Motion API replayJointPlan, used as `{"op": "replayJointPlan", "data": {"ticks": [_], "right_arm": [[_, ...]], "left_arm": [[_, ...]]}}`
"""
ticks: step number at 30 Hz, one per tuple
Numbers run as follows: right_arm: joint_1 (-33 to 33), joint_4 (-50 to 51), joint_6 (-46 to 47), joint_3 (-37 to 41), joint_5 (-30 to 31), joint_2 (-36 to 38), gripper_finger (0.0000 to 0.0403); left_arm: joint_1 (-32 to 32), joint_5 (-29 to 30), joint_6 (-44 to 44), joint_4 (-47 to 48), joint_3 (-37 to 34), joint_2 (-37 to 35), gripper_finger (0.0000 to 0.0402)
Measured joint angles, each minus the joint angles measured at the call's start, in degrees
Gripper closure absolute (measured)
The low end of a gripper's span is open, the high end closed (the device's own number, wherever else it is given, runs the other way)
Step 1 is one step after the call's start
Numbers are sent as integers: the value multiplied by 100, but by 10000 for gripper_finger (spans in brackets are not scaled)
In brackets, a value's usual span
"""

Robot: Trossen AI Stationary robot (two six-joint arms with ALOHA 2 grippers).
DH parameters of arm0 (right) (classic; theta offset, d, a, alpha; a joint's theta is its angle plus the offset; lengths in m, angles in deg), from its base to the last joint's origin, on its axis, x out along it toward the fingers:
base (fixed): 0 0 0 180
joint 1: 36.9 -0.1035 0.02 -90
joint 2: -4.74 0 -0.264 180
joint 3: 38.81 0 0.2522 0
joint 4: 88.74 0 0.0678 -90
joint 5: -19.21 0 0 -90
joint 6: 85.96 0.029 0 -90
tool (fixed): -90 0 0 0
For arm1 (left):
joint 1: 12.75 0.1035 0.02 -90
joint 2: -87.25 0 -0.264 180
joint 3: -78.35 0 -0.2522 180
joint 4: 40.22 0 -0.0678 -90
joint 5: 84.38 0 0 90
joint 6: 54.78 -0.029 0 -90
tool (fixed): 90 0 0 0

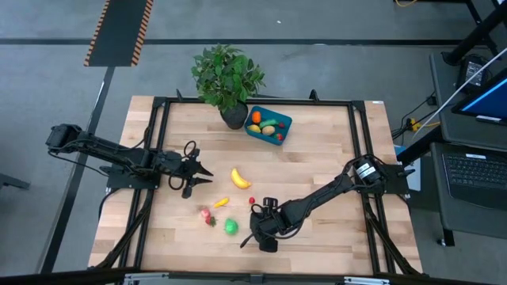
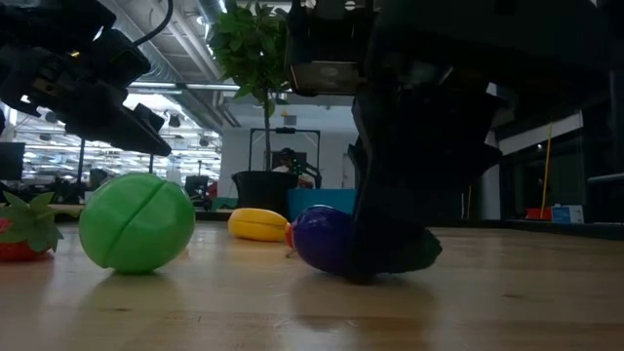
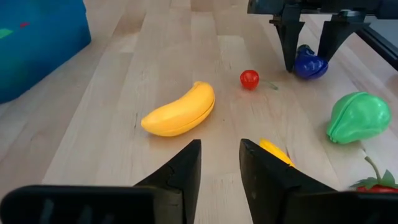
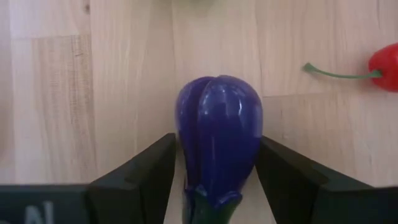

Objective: Pick and placing Produce into tupperware
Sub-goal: Put the violet eggplant into the blue container

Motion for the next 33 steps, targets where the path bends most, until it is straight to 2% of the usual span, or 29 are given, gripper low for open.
{"op": "replayJointPlan", "data": {"ticks": [4,14,28,33], "right_arm": [[2,3,-1,2,2,-2,198],[13,-43,4,4,20,-9,278],[55,51,21,-51,-213,60,283],[133,189,19,-149,-206,293,285]], "left_arm": [[0,0,0,-2,2,0,299],[2,0,2,-2,1,0,320],[0,0,13,-3,2,0,341],[1,0,13,4,1,0,346]]}}
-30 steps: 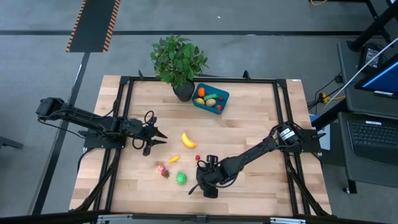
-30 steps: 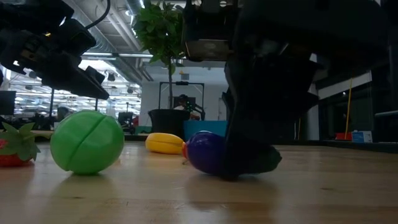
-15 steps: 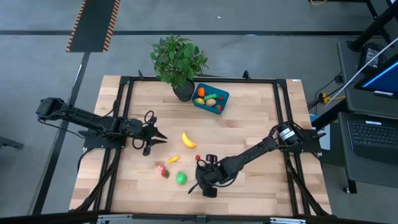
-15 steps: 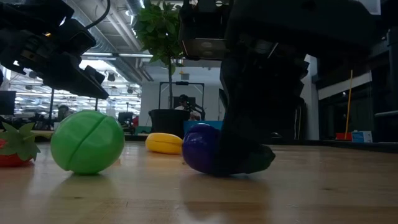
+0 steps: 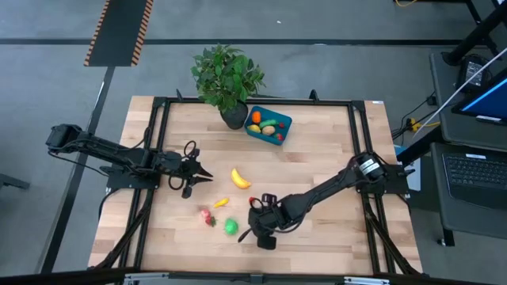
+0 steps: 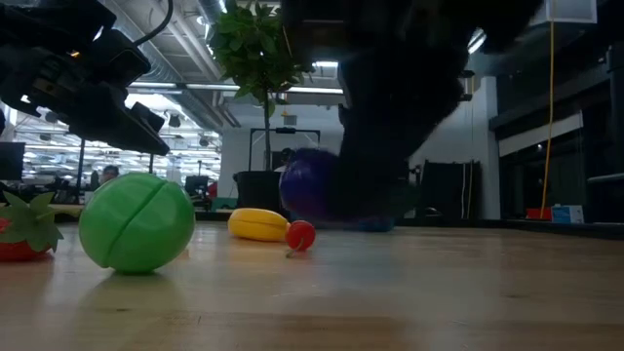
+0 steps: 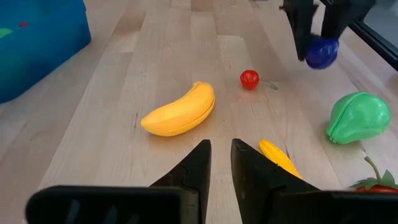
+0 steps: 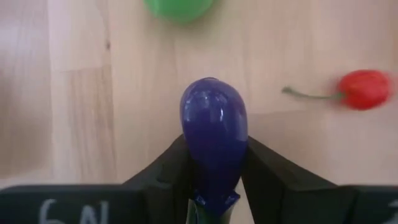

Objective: Pick and placing Produce into tupperware
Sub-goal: Put the violet eggplant into the blue container

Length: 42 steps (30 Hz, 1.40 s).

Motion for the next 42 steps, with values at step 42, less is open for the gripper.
{"op": "replayJointPlan", "data": {"ticks": [42], "right_arm": [[332,-1063,-775,4018,2024,5017,289]], "left_arm": [[-1,-2,102,-58,1,-2,319]]}}
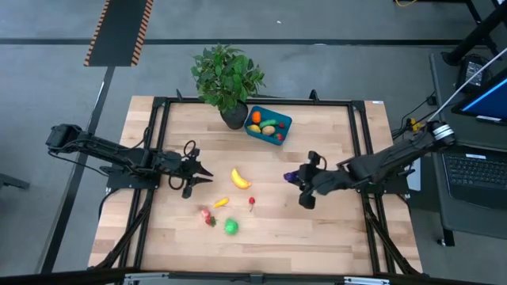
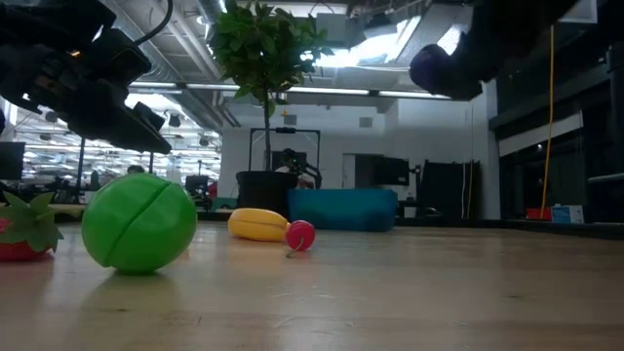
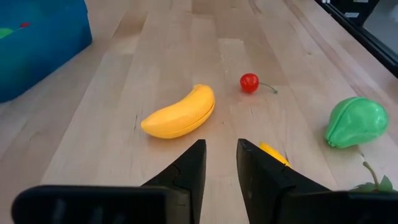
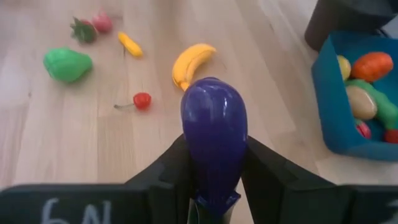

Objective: Pick and placing Produce into tupperware
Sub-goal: Put the violet eggplant into the blue container

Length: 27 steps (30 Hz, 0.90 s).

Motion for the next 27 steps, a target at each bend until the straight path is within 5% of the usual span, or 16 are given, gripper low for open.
{"op": "replayJointPlan", "data": {"ticks": [13,27], "right_arm": [[269,-3606,-1824,2113,-637,1496,289],[904,-5124,-2244,3159,-1704,2102,290]], "left_arm": [[0,0,47,-121,0,2,339],[1,2,49,-315,-2,2,345]]}}
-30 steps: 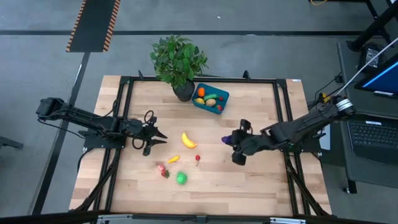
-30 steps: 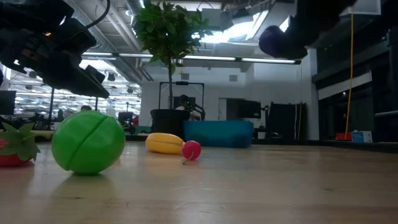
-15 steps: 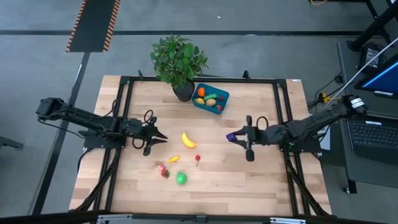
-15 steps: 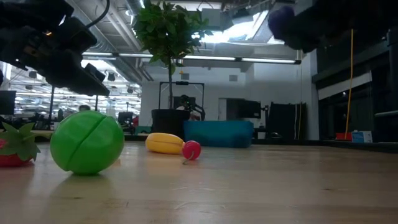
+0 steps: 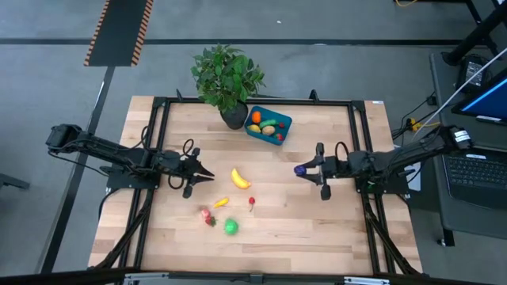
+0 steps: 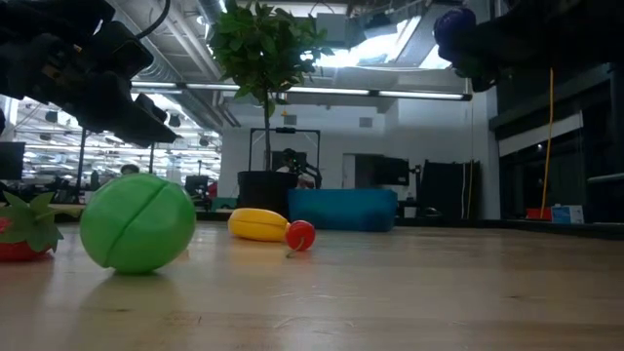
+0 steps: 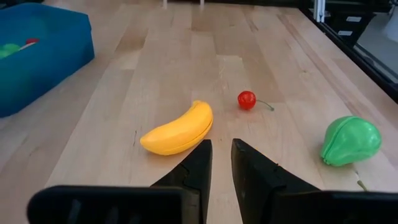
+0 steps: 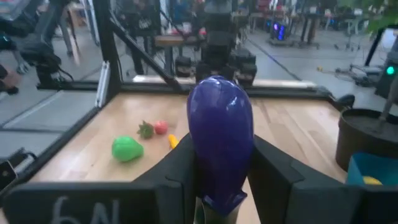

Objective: Pick and placing Produce into tupperware
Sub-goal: Put the violet eggplant into the blue container

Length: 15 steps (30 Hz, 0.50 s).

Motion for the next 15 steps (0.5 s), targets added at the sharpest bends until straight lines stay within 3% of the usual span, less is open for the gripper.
{"op": "replayJointPlan", "data": {"ticks": [15], "right_arm": [[385,-732,-305,258,-291,0,290]], "left_arm": [[-1,0,107,4,1,0,316]]}}
